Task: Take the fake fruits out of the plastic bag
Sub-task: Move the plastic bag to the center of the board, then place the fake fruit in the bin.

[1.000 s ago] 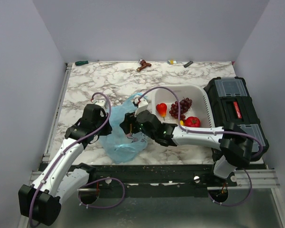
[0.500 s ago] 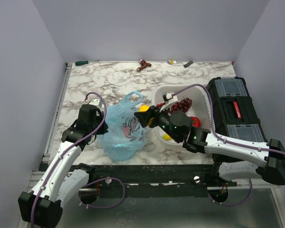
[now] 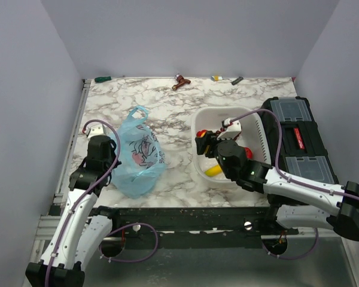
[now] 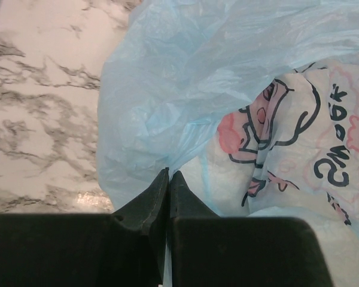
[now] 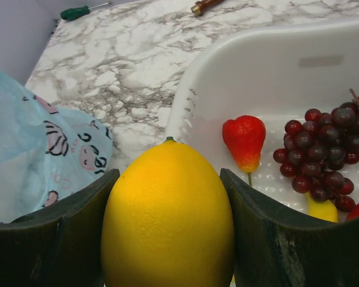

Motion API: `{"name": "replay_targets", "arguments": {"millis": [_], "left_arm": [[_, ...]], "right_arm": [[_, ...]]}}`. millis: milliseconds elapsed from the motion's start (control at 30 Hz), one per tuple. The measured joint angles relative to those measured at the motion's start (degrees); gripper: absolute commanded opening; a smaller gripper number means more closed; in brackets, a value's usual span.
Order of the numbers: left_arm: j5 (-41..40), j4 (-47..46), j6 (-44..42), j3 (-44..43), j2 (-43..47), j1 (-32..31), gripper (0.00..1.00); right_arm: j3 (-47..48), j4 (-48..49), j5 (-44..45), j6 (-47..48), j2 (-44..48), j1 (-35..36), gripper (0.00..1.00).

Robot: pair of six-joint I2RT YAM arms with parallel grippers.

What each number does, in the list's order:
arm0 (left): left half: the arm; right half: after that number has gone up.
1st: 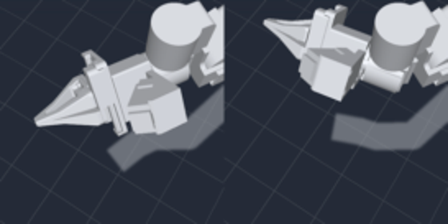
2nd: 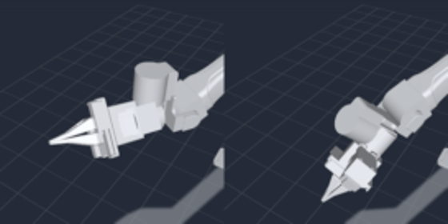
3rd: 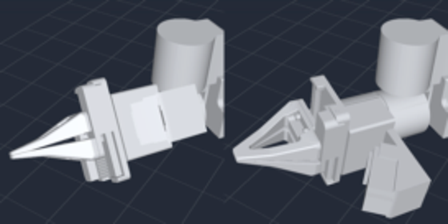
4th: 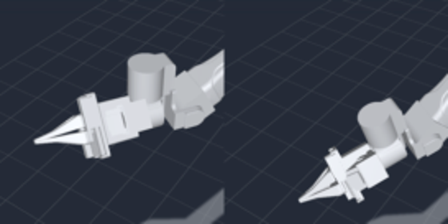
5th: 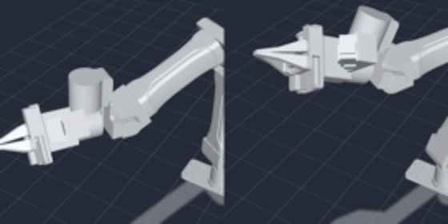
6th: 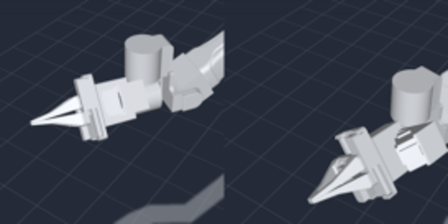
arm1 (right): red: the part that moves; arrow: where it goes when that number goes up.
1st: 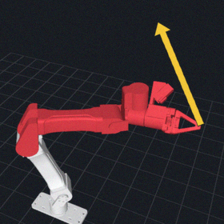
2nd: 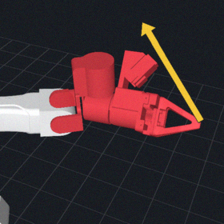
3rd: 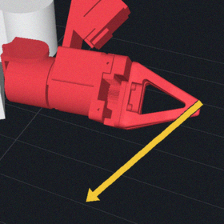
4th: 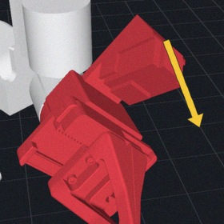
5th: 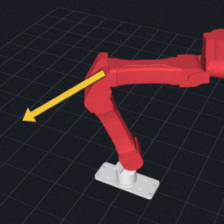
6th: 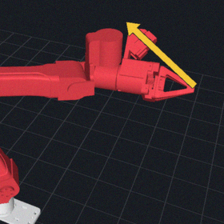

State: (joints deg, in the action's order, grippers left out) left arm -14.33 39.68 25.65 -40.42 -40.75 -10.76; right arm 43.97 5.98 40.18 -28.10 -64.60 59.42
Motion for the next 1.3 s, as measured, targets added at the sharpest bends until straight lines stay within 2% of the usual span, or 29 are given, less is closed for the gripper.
{"name": "replay_targets", "arguments": {"millis": [67, 300, 567, 667, 700, 800, 900, 1133, 1300], "left_arm": [[-3.08, 0.61, 0.81, -0.07, 1.14, 0.33, 0.18], [-6.97, 1.22, 1.38, -0.07, 4.15, 0.59, 0.31], [-7.06, 1.18, 0.57, -0.07, 5.16, 0.63, 0.76], [-7.02, 1.16, 0.28, -0.07, 5.62, 0.63, 0.85], [-7.02, 1.14, 0.31, -0.07, 5.68, 0.63, 0.91], [-6.82, 1.01, 0.26, -0.07, 5.88, 0.63, 0.92], [-6.56, 0.66, 0.26, -0.07, 5.99, 0.63, 0.92], [-5.40, 0.44, -0.22, -0.07, 6.05, 0.63, 0.92], [-4.55, 0.20, -0.76, -0.07, 6.62, 0.63, 0.92]], "right_arm": [[-0.11, -1.18, 0.07, -0.90, -0.07, -0.98, 0.01], [-0.11, -3.78, 0.04, -3.15, -1.44, -3.61, 0.01], [-0.11, -7.67, -1.92, -5.40, -3.96, -10.32, 0.01], [-0.09, -8.61, -4.48, -6.47, -5.95, -14.82, 0.03], [-0.09, -8.98, -5.81, -6.93, -6.95, -16.22, 0.06], [0.39, -9.81, -9.33, -7.87, -10.91, -19.21, 0.16], [3.28, -11.37, -12.09, -7.89, -16.59, -19.89, 0.19], [13.40, -15.63, -13.70, -7.23, -27.80, -19.91, 0.52], [13.75, -16.74, -14.03, -6.86, -28.72, -19.91, 0.67]]}}
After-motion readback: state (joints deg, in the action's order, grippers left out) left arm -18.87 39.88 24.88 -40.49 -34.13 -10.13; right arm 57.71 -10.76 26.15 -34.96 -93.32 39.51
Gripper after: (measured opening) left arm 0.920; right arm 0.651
